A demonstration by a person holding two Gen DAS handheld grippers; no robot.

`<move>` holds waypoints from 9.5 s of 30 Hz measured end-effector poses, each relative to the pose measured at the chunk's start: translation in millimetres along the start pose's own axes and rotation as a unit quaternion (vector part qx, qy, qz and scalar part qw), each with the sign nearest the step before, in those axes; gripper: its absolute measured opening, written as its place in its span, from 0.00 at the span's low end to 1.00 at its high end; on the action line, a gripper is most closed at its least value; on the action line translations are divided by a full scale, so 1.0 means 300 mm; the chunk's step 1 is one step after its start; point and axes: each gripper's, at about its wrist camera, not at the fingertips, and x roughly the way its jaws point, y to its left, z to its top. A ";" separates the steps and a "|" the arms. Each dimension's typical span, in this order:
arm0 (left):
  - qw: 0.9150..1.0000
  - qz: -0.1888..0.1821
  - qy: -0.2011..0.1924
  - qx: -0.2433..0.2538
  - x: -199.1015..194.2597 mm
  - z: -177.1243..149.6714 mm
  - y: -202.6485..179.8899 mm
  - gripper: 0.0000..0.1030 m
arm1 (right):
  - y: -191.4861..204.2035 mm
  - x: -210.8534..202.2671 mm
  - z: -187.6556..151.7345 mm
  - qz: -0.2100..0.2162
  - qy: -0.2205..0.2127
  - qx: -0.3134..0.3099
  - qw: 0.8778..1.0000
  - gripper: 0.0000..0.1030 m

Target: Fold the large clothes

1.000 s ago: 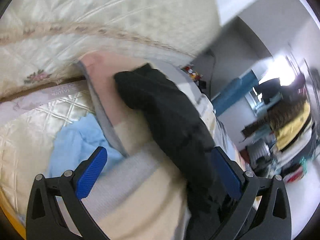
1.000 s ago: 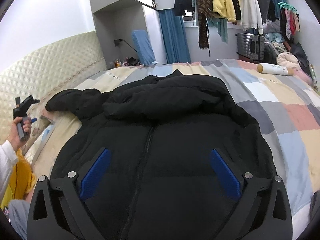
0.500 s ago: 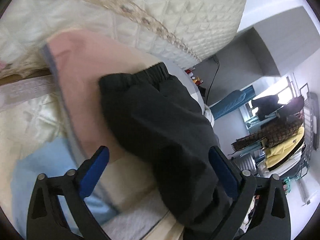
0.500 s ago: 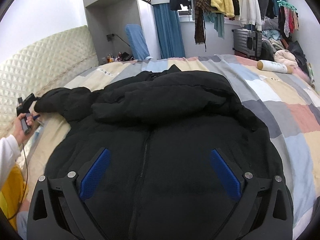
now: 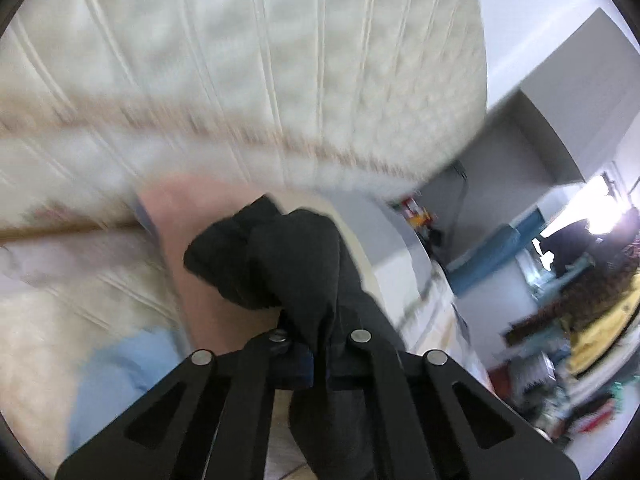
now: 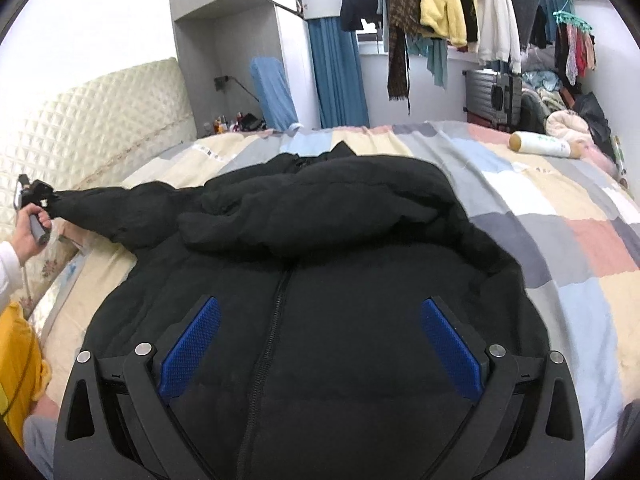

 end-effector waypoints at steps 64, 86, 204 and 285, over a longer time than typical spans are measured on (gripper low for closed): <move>0.876 -0.161 0.106 0.443 -0.356 -1.653 -1.252 0.03 | -0.382 -0.298 -0.044 0.054 -0.091 0.040 0.994 1.00; 0.871 -0.156 0.110 0.452 -0.493 -1.593 -1.220 0.88 | -0.377 -0.300 -0.056 0.061 -0.080 0.048 0.994 1.00; 0.930 -0.031 0.103 0.352 -0.385 -0.997 -0.539 1.00 | -0.240 0.382 0.341 0.053 0.016 0.006 0.998 0.54; 0.860 -0.256 0.424 0.122 -0.726 -1.089 0.145 0.70 | -0.734 -0.087 -0.364 0.226 0.172 0.201 0.937 0.71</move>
